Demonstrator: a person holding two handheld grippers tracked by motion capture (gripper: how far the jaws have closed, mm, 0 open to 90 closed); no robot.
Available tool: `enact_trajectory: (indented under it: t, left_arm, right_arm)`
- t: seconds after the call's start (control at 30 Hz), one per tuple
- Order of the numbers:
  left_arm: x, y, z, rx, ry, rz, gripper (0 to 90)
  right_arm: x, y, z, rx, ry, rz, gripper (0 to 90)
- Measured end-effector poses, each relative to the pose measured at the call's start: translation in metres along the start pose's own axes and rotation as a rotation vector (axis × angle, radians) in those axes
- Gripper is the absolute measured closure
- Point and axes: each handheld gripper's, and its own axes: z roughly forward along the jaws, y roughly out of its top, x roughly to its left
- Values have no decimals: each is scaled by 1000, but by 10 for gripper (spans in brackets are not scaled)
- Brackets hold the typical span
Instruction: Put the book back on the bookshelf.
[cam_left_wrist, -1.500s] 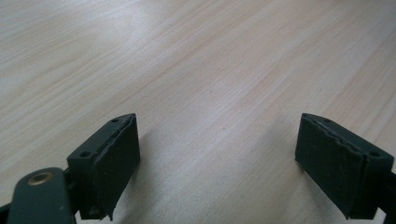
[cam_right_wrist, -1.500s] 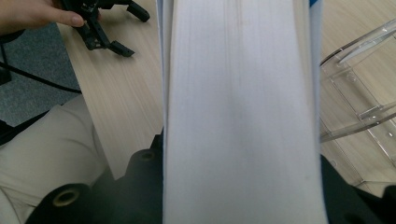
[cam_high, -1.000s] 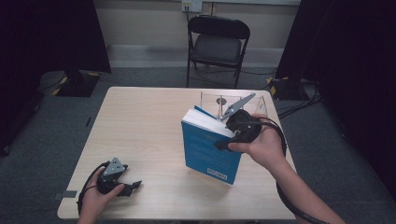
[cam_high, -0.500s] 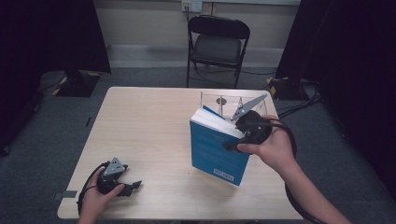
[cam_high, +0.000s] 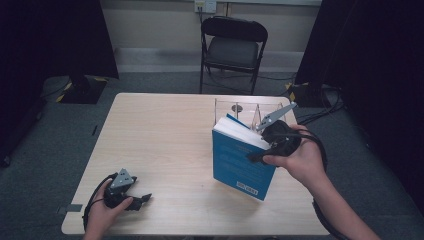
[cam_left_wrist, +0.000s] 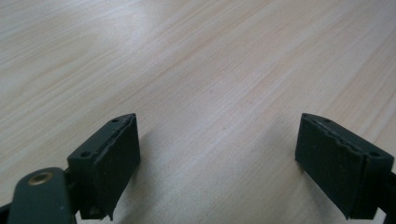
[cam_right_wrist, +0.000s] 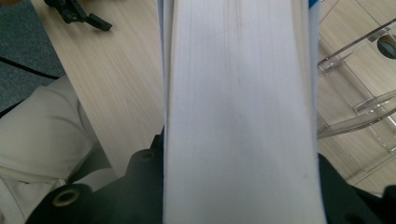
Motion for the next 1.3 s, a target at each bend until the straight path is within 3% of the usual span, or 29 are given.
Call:
enact_trajectory:
  t: [0.77,1.1,1.3]
  left_arm:
    - [0,0,0,0,-2,-5,136]
    - [0,0,0,-1,-2,-5,136]
    - [0,0,0,-1,-2,-6,136]
  right_arm:
    - [-14,-24,-11,-21,-18,64,616]
    - [-19,-31,-15,-24,-42,60,616]
    - [-21,-37,-19,-16,-42,83,617]
